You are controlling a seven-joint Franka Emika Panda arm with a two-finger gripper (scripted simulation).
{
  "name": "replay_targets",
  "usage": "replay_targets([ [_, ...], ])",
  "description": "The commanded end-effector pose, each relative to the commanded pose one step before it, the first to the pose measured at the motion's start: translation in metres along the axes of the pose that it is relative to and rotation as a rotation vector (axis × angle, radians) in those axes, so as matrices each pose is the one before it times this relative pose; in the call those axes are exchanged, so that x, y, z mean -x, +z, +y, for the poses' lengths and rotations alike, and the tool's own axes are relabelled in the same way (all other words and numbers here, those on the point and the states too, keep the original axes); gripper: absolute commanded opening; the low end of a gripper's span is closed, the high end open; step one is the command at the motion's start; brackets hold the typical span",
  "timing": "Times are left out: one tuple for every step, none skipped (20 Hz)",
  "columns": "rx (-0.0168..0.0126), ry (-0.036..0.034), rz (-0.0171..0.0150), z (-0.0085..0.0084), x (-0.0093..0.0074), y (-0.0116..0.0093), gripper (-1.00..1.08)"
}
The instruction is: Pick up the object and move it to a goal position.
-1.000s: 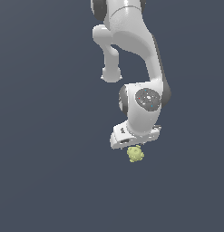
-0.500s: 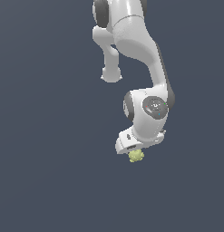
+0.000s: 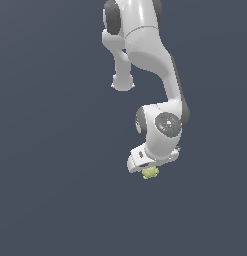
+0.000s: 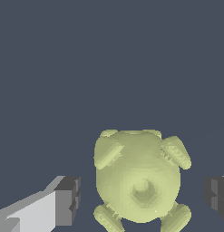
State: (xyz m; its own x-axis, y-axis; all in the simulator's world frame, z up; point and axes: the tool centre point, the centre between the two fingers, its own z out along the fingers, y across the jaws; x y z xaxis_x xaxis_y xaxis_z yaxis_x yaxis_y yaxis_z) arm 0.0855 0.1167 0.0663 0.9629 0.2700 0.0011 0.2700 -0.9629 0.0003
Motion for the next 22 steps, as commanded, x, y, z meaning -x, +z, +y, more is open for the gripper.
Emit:
replay_targets([
  [-0.00021, -0.00059, -0.00125, -0.00034, 0.00082, 0.0149, 1.0],
  [0.0, 0.0, 0.0, 0.00004, 0.00007, 0.00451, 1.0],
  [0.0, 0.0, 0.0, 0.00004, -0.00001, 0.00358, 1.0],
  [0.0, 0.0, 0.0, 0.00003, -0.0001, 0.00265, 1.0],
  [0.0, 0.0, 0.0, 0.00003, -0.0002, 0.00171, 1.0],
  [0.0, 0.0, 0.0, 0.00003, -0.00031, 0.00078, 1.0],
  [0.0, 0.0, 0.0, 0.00002, -0.00043, -0.00016, 1.0],
  [0.0, 0.0, 0.0, 0.00002, -0.0004, -0.00074, 1.0],
  [0.0, 0.0, 0.0, 0.0, -0.00013, -0.00031, 1.0],
  [0.0, 0.0, 0.0, 0.0, 0.0, 0.0, -1.0],
  [0.0, 0.0, 0.0, 0.0, 0.0, 0.0, -1.0],
  [0.0, 0.0, 0.0, 0.0, 0.0, 0.0, -1.0],
  [0.0, 0.0, 0.0, 0.0, 0.0, 0.0, -1.0],
  [0.0, 0.0, 0.0, 0.0, 0.0, 0.0, -1.0],
  [0.0, 0.0, 0.0, 0.0, 0.0, 0.0, -1.0],
  [0.0, 0.0, 0.0, 0.0, 0.0, 0.0, -1.0],
  [0.0, 0.0, 0.0, 0.0, 0.0, 0.0, -1.0],
  [0.0, 0.0, 0.0, 0.0, 0.0, 0.0, -1.0],
  [0.0, 0.0, 0.0, 0.0, 0.0, 0.0, -1.0],
  [0.0, 0.0, 0.0, -0.00001, 0.00011, -0.00004, -1.0],
  [0.0, 0.0, 0.0, 0.00024, 0.00012, -0.0002, -1.0],
  [0.0, 0.0, 0.0, 0.00073, 0.00035, -0.0006, -1.0],
])
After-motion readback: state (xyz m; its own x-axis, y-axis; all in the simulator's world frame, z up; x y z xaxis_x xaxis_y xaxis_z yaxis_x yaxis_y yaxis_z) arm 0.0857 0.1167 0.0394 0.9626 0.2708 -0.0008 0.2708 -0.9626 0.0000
